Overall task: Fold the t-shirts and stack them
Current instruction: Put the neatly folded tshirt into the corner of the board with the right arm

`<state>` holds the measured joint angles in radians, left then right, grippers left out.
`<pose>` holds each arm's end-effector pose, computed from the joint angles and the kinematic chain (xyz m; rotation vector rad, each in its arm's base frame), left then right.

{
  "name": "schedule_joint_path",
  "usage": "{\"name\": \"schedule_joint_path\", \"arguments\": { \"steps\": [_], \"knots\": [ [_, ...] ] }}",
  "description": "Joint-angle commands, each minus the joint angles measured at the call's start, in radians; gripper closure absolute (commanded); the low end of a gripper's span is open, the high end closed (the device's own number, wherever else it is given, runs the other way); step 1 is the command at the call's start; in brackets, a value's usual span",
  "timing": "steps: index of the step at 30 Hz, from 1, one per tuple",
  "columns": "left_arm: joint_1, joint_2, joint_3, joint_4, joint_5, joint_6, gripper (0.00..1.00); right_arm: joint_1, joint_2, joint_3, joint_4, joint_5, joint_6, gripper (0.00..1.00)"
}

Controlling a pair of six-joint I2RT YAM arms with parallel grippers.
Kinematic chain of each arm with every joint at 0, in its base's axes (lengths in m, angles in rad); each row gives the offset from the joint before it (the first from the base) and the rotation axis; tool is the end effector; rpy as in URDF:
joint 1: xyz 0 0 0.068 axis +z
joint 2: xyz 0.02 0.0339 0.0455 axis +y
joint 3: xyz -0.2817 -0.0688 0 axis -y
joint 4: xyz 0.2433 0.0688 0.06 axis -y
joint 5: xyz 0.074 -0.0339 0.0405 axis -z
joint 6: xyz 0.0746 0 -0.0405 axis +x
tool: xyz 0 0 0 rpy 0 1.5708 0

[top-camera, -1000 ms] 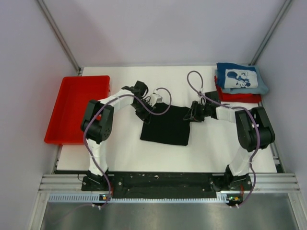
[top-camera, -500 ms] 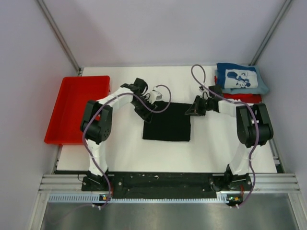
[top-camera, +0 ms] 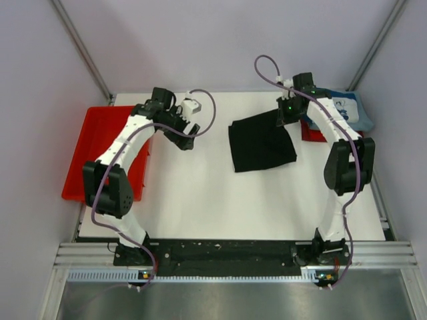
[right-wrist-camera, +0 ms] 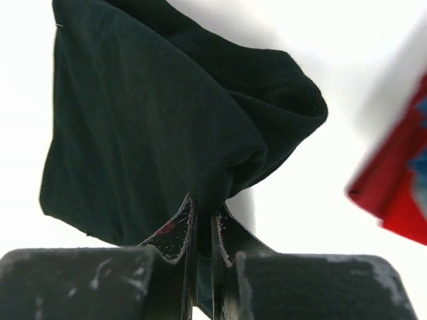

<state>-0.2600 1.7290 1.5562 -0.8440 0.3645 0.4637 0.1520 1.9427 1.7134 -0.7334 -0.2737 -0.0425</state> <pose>0.3700 -0.1260 0.2867 1.0194 2.3189 -0.3907 0.4479 0.0890 0.2594 -0.3535 2.5004 0.3902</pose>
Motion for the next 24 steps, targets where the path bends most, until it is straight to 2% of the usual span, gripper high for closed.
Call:
{"name": "schedule_joint_path", "arguments": {
  "steps": [1,9,15,24],
  "knots": [
    [0.015,-0.006,-0.001,-0.027,-0.010,0.026,0.01,-0.011,0.056,0.196,-0.175,0.238,-0.224,1.00],
    [0.019,0.066,0.054,-0.059,-0.041,0.030,0.01,-0.011,0.137,0.463,-0.198,0.576,-0.454,1.00],
    [0.024,0.107,0.102,-0.076,-0.068,0.035,0.01,-0.012,0.196,0.624,-0.195,0.677,-0.554,1.00],
    [0.025,0.153,0.146,-0.096,-0.079,0.038,0.01,-0.012,0.187,0.741,-0.127,0.787,-0.677,1.00]
  ]
}}
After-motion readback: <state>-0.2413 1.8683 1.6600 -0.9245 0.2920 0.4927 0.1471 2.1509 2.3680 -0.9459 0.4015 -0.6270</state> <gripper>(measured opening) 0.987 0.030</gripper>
